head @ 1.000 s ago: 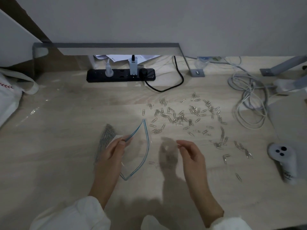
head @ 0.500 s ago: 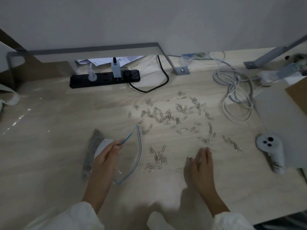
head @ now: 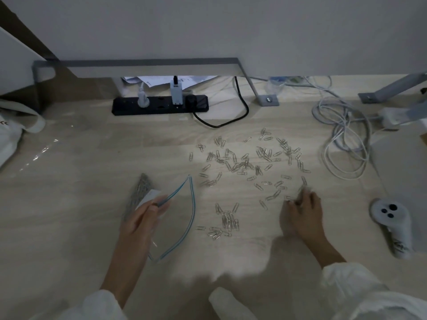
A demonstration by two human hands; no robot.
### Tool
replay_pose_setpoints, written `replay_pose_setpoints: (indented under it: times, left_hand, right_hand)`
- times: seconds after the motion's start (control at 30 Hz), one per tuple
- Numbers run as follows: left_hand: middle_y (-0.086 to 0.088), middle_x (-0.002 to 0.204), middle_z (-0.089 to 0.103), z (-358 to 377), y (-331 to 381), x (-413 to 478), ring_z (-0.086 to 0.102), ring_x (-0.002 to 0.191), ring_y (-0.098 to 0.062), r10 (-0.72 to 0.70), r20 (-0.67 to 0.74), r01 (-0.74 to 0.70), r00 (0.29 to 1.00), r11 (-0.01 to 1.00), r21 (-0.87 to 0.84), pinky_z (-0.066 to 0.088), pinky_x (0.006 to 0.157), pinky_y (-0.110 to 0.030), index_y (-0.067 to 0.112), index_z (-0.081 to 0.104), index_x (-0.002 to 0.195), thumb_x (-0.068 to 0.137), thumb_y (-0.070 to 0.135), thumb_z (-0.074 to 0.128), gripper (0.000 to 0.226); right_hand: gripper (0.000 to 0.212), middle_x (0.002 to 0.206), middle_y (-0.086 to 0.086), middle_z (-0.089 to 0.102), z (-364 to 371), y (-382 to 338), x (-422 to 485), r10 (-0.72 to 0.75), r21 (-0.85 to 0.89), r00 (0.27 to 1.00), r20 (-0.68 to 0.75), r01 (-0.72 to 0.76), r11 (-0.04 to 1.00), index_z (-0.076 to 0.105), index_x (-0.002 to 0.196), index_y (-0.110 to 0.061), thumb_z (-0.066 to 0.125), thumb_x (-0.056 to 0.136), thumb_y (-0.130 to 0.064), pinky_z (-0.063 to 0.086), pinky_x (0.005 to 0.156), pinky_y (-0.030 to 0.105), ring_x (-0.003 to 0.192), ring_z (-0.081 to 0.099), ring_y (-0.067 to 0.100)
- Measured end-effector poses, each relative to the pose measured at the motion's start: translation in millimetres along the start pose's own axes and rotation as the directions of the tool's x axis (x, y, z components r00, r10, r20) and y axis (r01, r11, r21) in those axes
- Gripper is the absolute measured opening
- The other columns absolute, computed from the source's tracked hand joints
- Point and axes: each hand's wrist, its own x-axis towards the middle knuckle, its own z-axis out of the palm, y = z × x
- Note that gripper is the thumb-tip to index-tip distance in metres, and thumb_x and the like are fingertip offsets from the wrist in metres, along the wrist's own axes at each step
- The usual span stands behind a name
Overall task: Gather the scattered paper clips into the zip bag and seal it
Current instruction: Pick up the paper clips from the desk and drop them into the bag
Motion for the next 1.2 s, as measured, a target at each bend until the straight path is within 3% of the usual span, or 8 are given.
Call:
replay_pose_setpoints:
  times: [0.2, 0.3, 0.4, 0.57, 0.73, 0.87, 0.97, 1.2]
  left_hand:
    - [0.001, 0.104, 0.071, -8, 0, -1, 0.063, 0.105, -0.003, -0.03, -0.048, 0.03, 0.998, 0.999, -0.011, 0.046, 0.094, -0.019, 0.015, 0.066, 0.103, 0.096, 0.011, 0.041, 0.026]
    - [0.0, 0.104, 0.07, -10, 0, -1, 0.064, 0.103, -0.004, -0.026, -0.054, 0.024, 0.998, 0.999, -0.03, 0.047, 0.092, -0.018, 0.013, 0.065, 0.105, 0.096, 0.011, 0.04, 0.026]
    - [0.003, 0.1, 0.073, -15, 1, -2, 0.064, 0.101, -0.003, -0.019, -0.062, 0.017, 0.998, 0.999, -0.042, 0.042, 0.095, -0.016, 0.013, 0.065, 0.107, 0.096, 0.012, 0.04, 0.027]
    - [0.011, 0.097, 0.073, -19, 3, -4, 0.065, 0.099, -0.001, -0.025, -0.063, 0.021, 0.998, 0.998, -0.063, 0.044, 0.096, -0.017, 0.015, 0.065, 0.105, 0.096, 0.013, 0.041, 0.026]
    - [0.011, 0.097, 0.072, -23, 5, -5, 0.065, 0.096, -0.001, -0.025, -0.074, 0.02, 0.997, 0.997, -0.071, 0.046, 0.092, -0.017, 0.01, 0.065, 0.108, 0.096, 0.012, 0.041, 0.027]
    - [0.011, 0.098, 0.072, -28, 3, -5, 0.066, 0.097, -0.002, -0.035, -0.078, 0.031, 0.996, 0.998, -0.049, 0.044, 0.099, -0.031, 0.011, 0.064, 0.107, 0.096, 0.014, 0.04, 0.026]
    - [0.011, 0.097, 0.072, -32, 1, -4, 0.066, 0.097, -0.004, -0.033, -0.066, 0.03, 0.997, 0.998, -0.056, 0.049, 0.093, -0.026, 0.006, 0.062, 0.11, 0.096, 0.012, 0.039, 0.028]
    - [0.01, 0.095, 0.072, -35, 5, -4, 0.065, 0.097, -0.002, -0.031, -0.068, 0.027, 0.997, 0.997, -0.07, 0.047, 0.09, -0.016, 0.008, 0.063, 0.107, 0.096, 0.01, 0.039, 0.027]
  right_hand:
    - [0.078, 0.148, 0.024, 0.021, 51, -46, -33, -0.271, -0.048, 0.958, 0.09, 0.276, 0.96, 0.027, 0.141, 0.0, 0.041, 0.083, -0.049, 0.021, 0.114, 0.049, 0.138, 0.017, 0.04]
    - [0.078, 0.156, 0.012, 0.002, 70, -60, -56, -0.369, -0.045, 0.917, 0.148, 0.379, 0.924, 0.015, 0.146, -0.008, 0.051, 0.088, -0.046, 0.001, 0.116, 0.032, 0.144, -0.006, 0.025]
    - [0.086, 0.156, 0.005, -0.002, 85, -66, -76, -0.467, -0.078, 0.864, 0.186, 0.487, 0.87, 0.012, 0.146, -0.013, 0.053, 0.083, -0.054, -0.002, 0.112, 0.024, 0.14, -0.015, 0.012]
    - [0.058, 0.146, -0.003, 0.031, 100, -61, -95, -0.537, -0.038, 0.842, 0.053, 0.539, 0.841, 0.045, 0.134, -0.015, 0.053, 0.083, -0.041, 0.027, 0.105, 0.027, 0.137, 0.016, 0.01]
    - [0.035, 0.114, 0.003, 0.062, 94, -62, -92, -0.582, -0.071, 0.812, -0.052, 0.578, 0.813, 0.066, 0.107, -0.016, 0.041, 0.085, -0.028, 0.052, 0.074, 0.02, 0.107, 0.044, 0.012]
    - [0.029, 0.093, 0.004, 0.064, 92, -65, -81, -0.665, -0.185, 0.745, -0.064, 0.646, 0.741, 0.068, 0.092, -0.013, 0.043, 0.084, -0.023, 0.04, 0.069, 0.022, 0.088, 0.043, 0.015]
    - [0.026, 0.083, 0.005, 0.062, 91, -66, -73, -0.718, -0.281, 0.696, -0.023, 0.684, 0.673, 0.067, 0.087, -0.011, 0.043, 0.085, -0.022, 0.037, 0.068, 0.027, 0.079, 0.04, 0.017]
    - [0.027, 0.076, 0.004, 0.056, 81, -78, -70, -0.666, -0.269, 0.745, 0.043, 0.651, 0.71, 0.062, 0.08, -0.012, 0.041, 0.085, -0.027, 0.042, 0.051, 0.024, 0.076, 0.038, 0.014]
